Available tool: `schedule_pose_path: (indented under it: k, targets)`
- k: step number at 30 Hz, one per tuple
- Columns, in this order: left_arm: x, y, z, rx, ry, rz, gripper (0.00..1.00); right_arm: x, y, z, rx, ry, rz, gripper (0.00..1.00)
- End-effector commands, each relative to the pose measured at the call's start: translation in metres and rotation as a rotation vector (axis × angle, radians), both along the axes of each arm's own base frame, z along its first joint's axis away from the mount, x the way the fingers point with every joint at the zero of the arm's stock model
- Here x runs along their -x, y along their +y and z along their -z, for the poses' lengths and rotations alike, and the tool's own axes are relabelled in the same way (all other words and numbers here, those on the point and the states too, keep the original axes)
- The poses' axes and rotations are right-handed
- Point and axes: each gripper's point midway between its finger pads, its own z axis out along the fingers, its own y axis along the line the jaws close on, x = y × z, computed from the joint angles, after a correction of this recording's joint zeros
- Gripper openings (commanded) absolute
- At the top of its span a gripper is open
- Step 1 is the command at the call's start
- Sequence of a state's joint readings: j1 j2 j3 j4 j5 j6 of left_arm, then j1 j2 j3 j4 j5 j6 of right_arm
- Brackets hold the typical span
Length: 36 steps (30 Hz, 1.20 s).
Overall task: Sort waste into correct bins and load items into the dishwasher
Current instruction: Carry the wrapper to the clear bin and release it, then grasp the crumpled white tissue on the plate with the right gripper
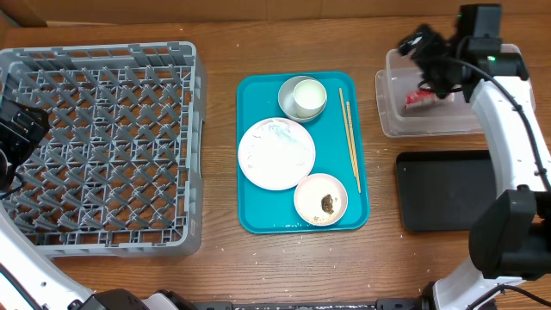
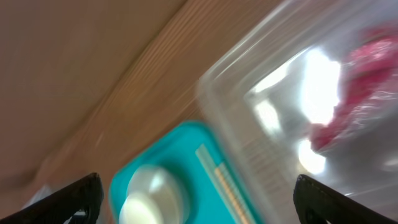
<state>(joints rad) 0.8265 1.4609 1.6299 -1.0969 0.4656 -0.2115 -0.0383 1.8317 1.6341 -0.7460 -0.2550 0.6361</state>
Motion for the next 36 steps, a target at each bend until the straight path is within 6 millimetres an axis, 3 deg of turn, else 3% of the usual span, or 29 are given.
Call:
schedule_pose_path:
  k: [1,4,8,10,15,19,24,29,36]
  targets:
    - [0.000,0.000,-0.010,-0.015,-0.018,-0.010,1.00,0.036,0.110,-0.024,-0.105,-0.059,-0.445,0.98]
    - [0.000,0.000,-0.010,-0.015,-0.018,-0.010,1.00,0.055,0.151,-0.006,0.027,-0.015,-0.524,0.95]
    - [0.000,0.000,-0.010,-0.015,-0.018,-0.010,1.00,0.081,0.199,0.033,0.310,0.061,-0.524,0.78]
    - [0.000,0.000,-0.010,-0.015,-0.018,-0.010,1.00,0.090,0.219,0.050,0.365,0.082,-0.538,0.72]
    - [0.000,0.000,-0.010,-0.015,-0.018,-0.010,1.00,0.112,0.257,0.095,0.415,0.144,-0.639,0.71]
    - [0.000,0.000,-0.010,-0.015,-0.018,-0.010,1.00,0.114,0.260,0.123,0.460,0.185,-0.661,0.71]
    - [0.000,0.000,-0.010,-0.015,-0.018,-0.010,1.00,0.109,0.254,0.129,0.538,0.168,-0.715,0.72]
    - [0.000,0.000,-0.010,-0.015,-0.018,-0.010,1.00,0.105,0.251,0.120,0.613,0.122,-0.794,0.72]
    - [0.000,0.000,-0.010,-0.015,-0.018,-0.010,1.00,0.099,0.255,0.089,0.628,0.048,-0.823,0.76]
